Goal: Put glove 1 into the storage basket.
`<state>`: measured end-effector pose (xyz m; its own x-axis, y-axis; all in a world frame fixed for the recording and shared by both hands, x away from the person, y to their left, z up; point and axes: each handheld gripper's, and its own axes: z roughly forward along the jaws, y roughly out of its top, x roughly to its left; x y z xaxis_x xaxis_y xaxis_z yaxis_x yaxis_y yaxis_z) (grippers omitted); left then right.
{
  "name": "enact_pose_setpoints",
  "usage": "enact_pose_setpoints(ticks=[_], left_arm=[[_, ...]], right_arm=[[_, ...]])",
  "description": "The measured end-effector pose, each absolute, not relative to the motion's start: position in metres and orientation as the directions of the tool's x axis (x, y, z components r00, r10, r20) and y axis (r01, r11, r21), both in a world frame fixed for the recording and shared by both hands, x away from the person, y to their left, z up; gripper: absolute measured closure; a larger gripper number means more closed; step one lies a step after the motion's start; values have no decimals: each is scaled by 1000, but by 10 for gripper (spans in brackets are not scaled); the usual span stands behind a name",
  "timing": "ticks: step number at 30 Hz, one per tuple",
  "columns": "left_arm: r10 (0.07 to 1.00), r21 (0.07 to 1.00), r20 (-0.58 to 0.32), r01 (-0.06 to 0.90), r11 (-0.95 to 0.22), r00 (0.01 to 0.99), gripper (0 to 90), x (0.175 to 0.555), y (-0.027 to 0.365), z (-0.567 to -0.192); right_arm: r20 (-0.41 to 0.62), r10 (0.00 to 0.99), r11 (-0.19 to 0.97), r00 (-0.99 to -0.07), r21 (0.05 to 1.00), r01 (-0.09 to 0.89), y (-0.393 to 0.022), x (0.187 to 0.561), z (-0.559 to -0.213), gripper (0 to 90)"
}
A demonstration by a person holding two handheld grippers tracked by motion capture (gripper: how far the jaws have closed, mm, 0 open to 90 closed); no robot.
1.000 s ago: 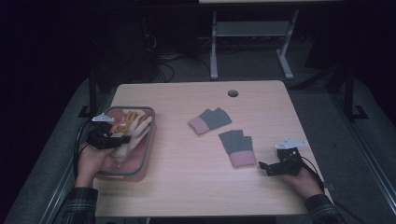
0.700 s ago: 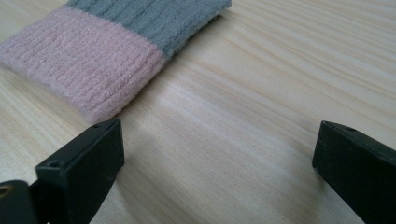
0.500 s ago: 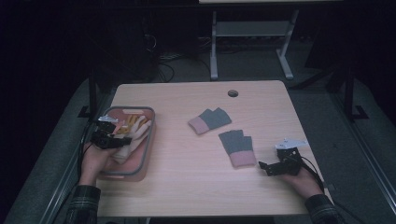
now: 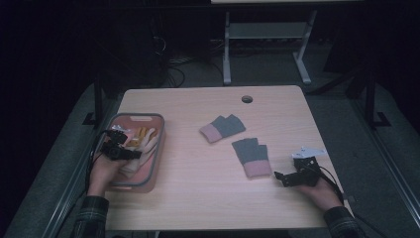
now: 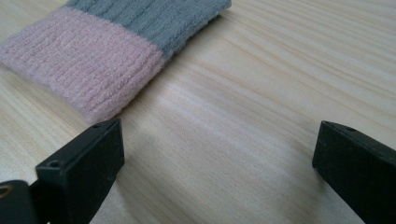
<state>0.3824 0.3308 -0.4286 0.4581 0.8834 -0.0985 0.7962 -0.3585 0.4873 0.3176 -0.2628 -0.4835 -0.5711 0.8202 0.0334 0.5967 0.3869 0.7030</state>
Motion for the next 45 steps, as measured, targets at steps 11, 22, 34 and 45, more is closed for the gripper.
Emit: enact_pose_setpoints(ticks=[11,22,34,45], left_arm=[[885,506,-89,786,-355,457,226,383,331,-428],[887,601,-69,729,-329,457,160,372,339,-399],[841,672,-106,662,-332,531,161,360,322,-373],[762,688,-138,614,-386,633,161,354,279,-366]], right_arm=[[33,820,387,-571,703,597,-263,318,-483,17],[34,820,386,-571,703,597,-263,318,-483,17],[34,820,386,-571,703,598,-263,318,-483,18],[34,820,387,-571,703,597,-263,318,-483,17]])
